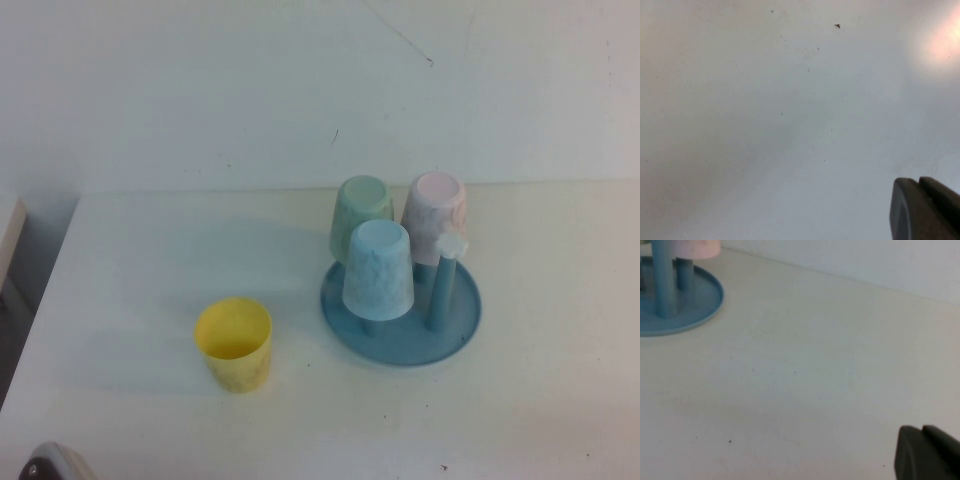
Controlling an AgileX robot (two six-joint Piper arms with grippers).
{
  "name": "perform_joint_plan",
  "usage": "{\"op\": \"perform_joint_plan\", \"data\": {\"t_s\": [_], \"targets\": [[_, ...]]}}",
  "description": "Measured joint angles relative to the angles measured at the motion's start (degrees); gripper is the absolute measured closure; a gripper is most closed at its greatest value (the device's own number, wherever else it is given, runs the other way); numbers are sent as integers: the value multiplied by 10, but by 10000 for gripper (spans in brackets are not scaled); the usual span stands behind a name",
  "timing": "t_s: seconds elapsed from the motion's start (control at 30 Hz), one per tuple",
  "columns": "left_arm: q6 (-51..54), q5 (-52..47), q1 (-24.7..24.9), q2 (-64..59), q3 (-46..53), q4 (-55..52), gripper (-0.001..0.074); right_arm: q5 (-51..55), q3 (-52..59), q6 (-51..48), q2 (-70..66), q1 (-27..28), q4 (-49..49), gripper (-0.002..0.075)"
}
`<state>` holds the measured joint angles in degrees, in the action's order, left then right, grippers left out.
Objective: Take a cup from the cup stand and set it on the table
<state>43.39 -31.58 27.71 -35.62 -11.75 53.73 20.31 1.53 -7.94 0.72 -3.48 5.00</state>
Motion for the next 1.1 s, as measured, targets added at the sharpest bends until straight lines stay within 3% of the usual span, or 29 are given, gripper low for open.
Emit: {"op": "perform_joint_plan", "data": {"t_s": [0.77,1.0,1.1], "targets": [[0,0,0,0,1,-2,737,0,0,11,0,0,0,727],[-1,-8,0,44,1,-121,737,0,0,11,0,0,1,727],[-47,0,0,96,4,-180,737,0,0,11,0,0,1,727]]}}
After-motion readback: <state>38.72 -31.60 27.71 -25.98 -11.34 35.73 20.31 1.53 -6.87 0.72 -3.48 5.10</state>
